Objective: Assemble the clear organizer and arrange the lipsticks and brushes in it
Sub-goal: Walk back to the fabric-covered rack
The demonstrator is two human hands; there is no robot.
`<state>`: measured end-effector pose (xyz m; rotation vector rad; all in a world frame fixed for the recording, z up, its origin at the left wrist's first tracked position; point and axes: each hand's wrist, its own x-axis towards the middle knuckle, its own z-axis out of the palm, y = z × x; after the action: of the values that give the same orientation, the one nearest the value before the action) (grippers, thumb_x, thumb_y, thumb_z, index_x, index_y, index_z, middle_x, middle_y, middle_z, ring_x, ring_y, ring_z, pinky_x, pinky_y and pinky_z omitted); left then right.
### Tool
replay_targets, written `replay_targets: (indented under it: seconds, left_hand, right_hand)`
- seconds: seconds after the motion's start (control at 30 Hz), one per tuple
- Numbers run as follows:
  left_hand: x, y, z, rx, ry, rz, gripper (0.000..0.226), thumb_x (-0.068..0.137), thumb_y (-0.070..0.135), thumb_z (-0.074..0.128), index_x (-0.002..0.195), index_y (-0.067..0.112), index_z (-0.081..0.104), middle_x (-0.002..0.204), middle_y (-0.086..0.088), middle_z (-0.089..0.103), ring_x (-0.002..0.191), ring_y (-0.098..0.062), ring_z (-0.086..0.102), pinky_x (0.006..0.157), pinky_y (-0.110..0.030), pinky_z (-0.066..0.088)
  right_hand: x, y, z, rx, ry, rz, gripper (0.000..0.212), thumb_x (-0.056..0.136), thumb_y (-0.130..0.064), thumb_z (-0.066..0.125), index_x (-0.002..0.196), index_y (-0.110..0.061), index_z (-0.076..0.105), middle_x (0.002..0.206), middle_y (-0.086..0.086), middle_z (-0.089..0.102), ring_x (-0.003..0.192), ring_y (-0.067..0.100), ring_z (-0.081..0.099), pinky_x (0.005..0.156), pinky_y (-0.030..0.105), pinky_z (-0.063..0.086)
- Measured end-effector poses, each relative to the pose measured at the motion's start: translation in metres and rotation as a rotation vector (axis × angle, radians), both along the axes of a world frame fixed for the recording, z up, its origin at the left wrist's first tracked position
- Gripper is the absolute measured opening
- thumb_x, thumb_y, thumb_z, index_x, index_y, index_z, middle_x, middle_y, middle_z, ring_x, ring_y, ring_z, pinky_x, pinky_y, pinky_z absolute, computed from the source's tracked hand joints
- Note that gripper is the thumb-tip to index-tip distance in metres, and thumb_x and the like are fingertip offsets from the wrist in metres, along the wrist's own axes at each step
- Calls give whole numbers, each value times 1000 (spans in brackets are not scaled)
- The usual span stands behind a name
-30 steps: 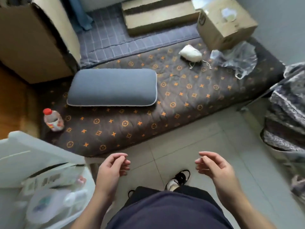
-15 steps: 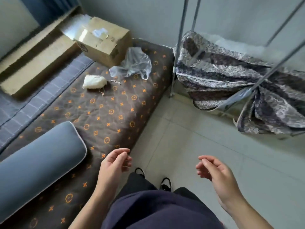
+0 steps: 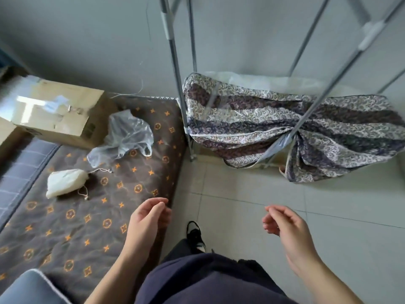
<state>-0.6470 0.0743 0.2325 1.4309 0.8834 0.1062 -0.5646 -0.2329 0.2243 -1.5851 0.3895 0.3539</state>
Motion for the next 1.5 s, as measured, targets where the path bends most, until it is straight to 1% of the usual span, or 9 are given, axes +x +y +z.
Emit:
replay_targets:
  seconds: [0.2,0.6,0.7,0.9,1.07,1.17,1.27,1.4,1.5]
  left_hand:
    - [123,49,3,85,13,-188,33,98,6,57,84,28,77,75,-8,74,64,-16,65,61,-31,50]
    - [342,26,-16,133,97,-319,19,97,7,56,95,15,74,76,-4,75,65,-13,63,60,-25,51]
    - [389,21,-31,133,128,-335,18,96,12,59,92,19,74,77,-5,74,67,-14,63,62,-27,51]
    - [472,28,-64,206,234,-380,12,82,36,62,84,41,73,81,-6,74,65,-14,62,64,-36,51]
    - [545,47,-120,380,332,-446,27,94,31,63,120,30,59,99,16,64,64,10,61,47,-6,42]
    - [587,58,-162,362,412,-490,43,96,28,60,138,22,52,105,16,56,63,-4,60,40,-10,41]
    - [624,72,-209,401,473,-559,49,96,28,58,143,23,47,94,19,55,52,-6,57,39,-20,43]
    - [657,92,-270,444,546,-592,63,96,39,56,153,24,35,123,8,53,63,-4,62,37,-14,41]
    - [669,101,-308,491,591,-586,68,94,50,55,153,23,35,141,0,55,75,2,59,48,-15,41]
  right_hand:
    - [72,22,-4,-10,-8,-101,20,95,-8,64,82,-15,77,73,14,71,63,21,66,66,36,53]
    - [263,2,-36,-63,93,-55,16,95,-12,66,83,-16,76,71,9,72,64,21,67,66,35,54]
    - [326,-5,-45,-98,91,34,15,96,-17,66,87,-22,77,76,7,74,69,20,70,66,31,56]
    - [421,7,-78,-135,181,142,10,96,-18,66,98,-13,74,77,7,75,66,15,69,64,33,58]
    - [482,48,-123,-195,300,228,9,93,-27,69,102,-28,71,89,7,76,75,25,73,66,43,61]
    - [513,83,-160,-260,357,298,26,92,-35,68,116,-29,60,90,10,72,77,29,70,79,54,59]
    - [546,118,-205,-276,455,266,49,90,-44,68,133,-31,47,100,12,65,100,40,67,88,60,54]
    - [587,149,-268,-176,626,111,66,86,-45,71,140,-20,44,120,4,56,105,23,60,93,50,54]
    - [606,163,-305,-209,699,28,56,86,-44,73,129,-12,54,100,5,57,89,17,58,95,48,54]
